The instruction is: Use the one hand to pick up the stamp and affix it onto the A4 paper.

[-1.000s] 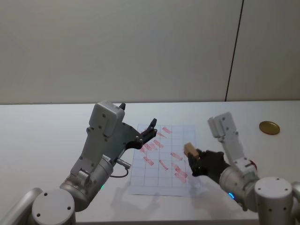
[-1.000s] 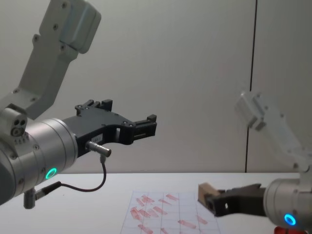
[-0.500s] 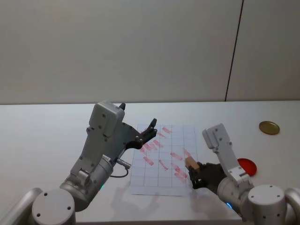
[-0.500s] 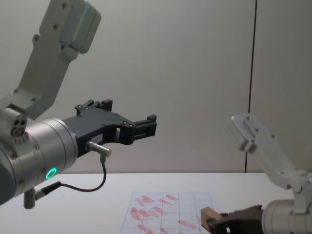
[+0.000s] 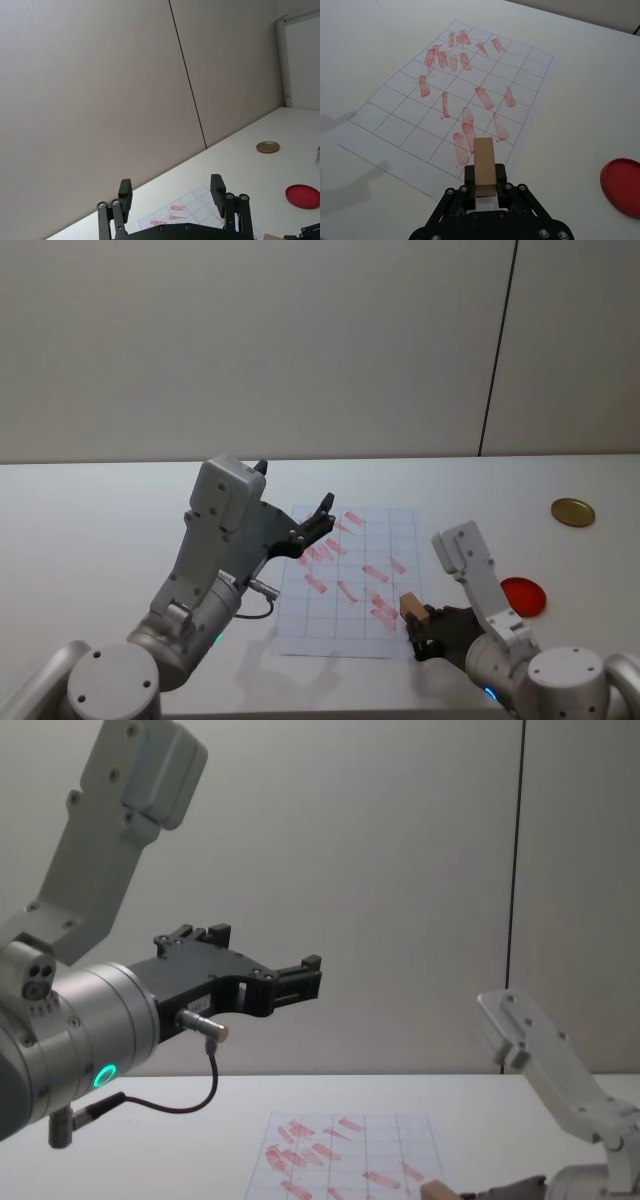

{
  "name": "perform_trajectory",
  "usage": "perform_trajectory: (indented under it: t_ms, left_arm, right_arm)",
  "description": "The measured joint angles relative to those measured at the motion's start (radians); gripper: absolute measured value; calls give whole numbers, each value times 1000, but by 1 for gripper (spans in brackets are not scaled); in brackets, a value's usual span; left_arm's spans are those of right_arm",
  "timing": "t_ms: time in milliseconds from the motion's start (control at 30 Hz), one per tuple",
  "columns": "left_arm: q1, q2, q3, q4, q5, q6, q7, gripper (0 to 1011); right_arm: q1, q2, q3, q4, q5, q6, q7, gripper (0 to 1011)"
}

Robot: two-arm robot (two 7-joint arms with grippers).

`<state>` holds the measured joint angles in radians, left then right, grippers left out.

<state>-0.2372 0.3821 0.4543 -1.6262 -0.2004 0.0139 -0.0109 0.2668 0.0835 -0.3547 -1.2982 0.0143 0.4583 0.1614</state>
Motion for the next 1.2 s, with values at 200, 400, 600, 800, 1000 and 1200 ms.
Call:
perform_trajectory:
  t_ms: [200,400,600,800,1000,1200]
  left_arm:
    - [0,0,0,0,0,0,0,993]
    - [0,0,0,0,0,0,0,993]
    - [0,0,0,0,0,0,0,993]
    - [0,0,0,0,0,0,0,993]
    - [0,0,0,0,0,0,0,993]
    - [0,0,0,0,0,0,0,993]
  right_arm:
    - [-3,0,3,15,15,-12,4,217]
    - [-3,-1,4,38,23,-35,10,217]
    - [1,-4,5,68,28,-65,16,216]
    - [4,-6,6,92,30,-89,20,217]
    - [5,-8,7,106,32,-98,21,217]
    - [7,-8,7,115,32,-102,22,217]
